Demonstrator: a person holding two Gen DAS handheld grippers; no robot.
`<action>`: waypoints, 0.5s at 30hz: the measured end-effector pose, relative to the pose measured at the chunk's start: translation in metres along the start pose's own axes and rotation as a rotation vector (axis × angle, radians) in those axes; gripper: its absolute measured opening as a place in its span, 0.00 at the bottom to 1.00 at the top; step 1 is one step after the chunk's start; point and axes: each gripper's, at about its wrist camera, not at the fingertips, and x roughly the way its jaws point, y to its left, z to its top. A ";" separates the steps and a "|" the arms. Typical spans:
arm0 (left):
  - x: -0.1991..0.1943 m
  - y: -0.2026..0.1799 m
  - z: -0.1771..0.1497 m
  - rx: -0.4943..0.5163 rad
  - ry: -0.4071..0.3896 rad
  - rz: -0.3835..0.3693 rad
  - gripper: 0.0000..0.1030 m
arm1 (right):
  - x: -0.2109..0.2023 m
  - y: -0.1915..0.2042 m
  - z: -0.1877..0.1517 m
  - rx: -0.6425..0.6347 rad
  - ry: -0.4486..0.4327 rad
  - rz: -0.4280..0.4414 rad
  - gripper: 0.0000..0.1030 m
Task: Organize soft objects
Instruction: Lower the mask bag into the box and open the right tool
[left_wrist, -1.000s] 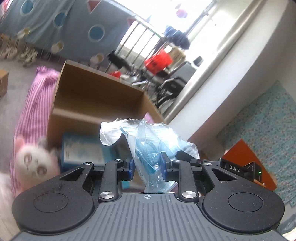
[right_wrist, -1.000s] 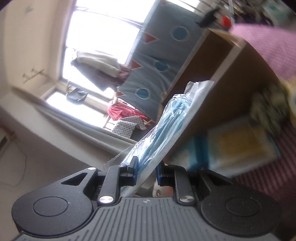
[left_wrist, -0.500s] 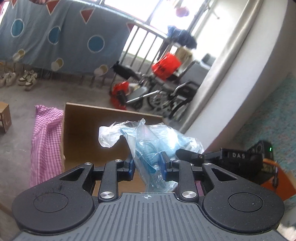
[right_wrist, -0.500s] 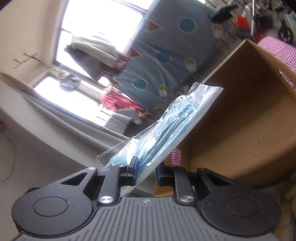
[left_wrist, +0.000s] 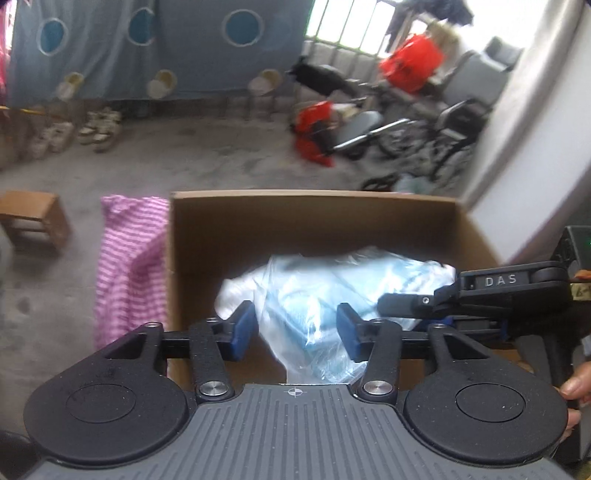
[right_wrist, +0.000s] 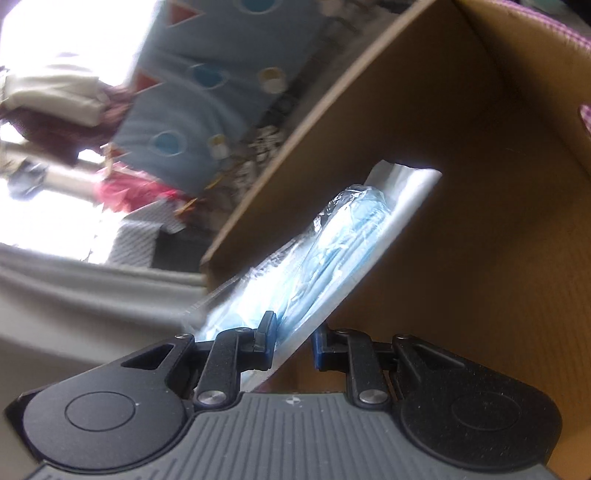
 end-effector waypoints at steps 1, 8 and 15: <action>0.005 0.000 0.004 0.006 0.011 0.044 0.51 | 0.011 -0.007 0.005 0.025 0.010 -0.034 0.21; -0.012 0.013 0.001 -0.067 -0.025 0.062 0.64 | 0.047 -0.043 -0.009 0.109 0.166 -0.180 0.21; -0.088 0.026 -0.012 -0.123 -0.196 0.037 0.72 | 0.055 -0.039 -0.023 0.190 0.162 -0.181 0.21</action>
